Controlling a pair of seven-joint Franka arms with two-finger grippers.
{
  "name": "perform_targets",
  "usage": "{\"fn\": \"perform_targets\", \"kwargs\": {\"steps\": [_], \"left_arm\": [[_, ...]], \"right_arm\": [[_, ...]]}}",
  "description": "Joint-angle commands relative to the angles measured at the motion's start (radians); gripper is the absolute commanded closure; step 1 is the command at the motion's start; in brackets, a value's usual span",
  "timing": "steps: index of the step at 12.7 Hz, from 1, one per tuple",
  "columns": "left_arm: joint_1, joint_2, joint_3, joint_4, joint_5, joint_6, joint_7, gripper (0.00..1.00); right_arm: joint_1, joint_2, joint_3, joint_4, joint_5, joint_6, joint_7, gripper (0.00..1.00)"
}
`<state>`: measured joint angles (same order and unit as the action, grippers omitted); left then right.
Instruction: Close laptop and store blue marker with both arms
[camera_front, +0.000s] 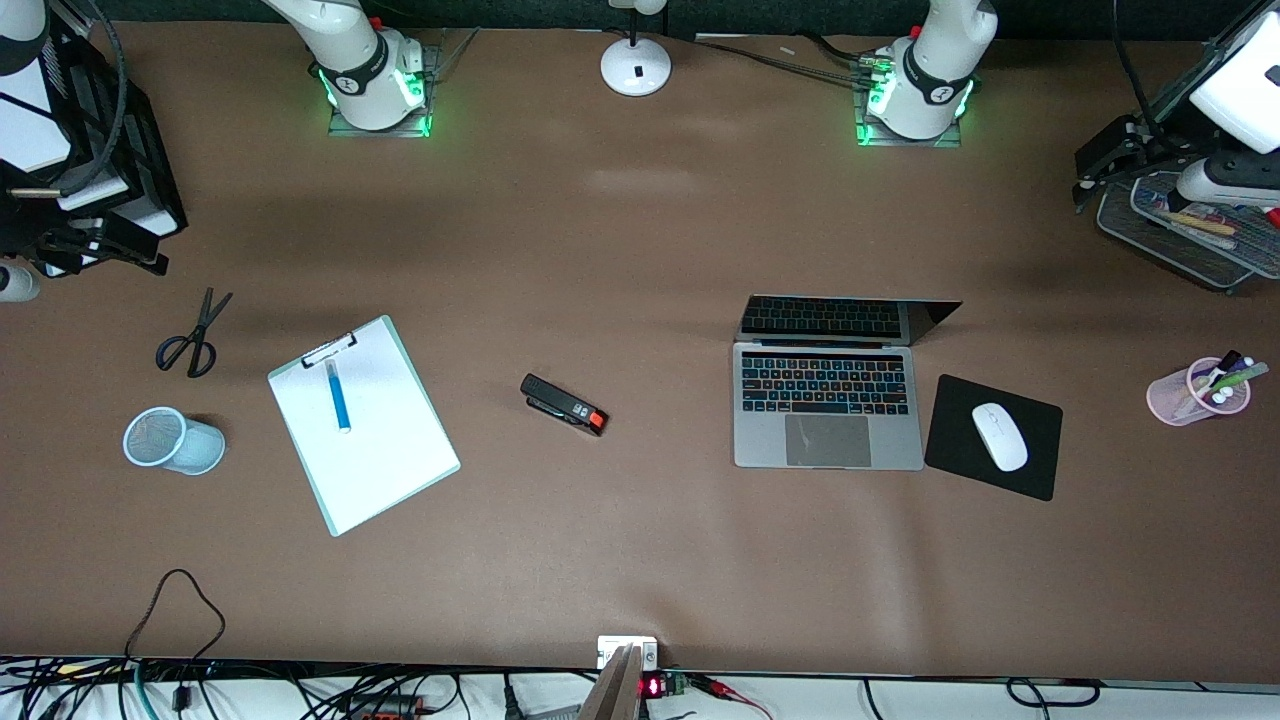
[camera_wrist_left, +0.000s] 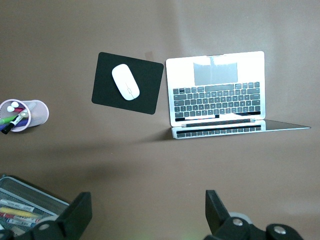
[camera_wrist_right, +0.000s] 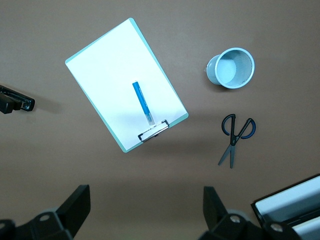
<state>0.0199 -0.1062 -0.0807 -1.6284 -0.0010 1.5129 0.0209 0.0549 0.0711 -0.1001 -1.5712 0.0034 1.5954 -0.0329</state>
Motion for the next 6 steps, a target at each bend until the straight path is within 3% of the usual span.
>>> {"fn": "perform_targets", "kwargs": {"steps": [1, 6], "left_arm": [[0.002, 0.014, 0.002, 0.033, 0.002, -0.031, 0.002, 0.0], [0.002, 0.031, 0.004, 0.06, 0.01, -0.034, -0.01, 0.0]], "right_arm": [[-0.001, -0.005, 0.002, 0.011, -0.011, -0.015, -0.004, 0.0], [-0.001, -0.005, 0.002, 0.011, -0.011, -0.014, -0.004, 0.0]]}}
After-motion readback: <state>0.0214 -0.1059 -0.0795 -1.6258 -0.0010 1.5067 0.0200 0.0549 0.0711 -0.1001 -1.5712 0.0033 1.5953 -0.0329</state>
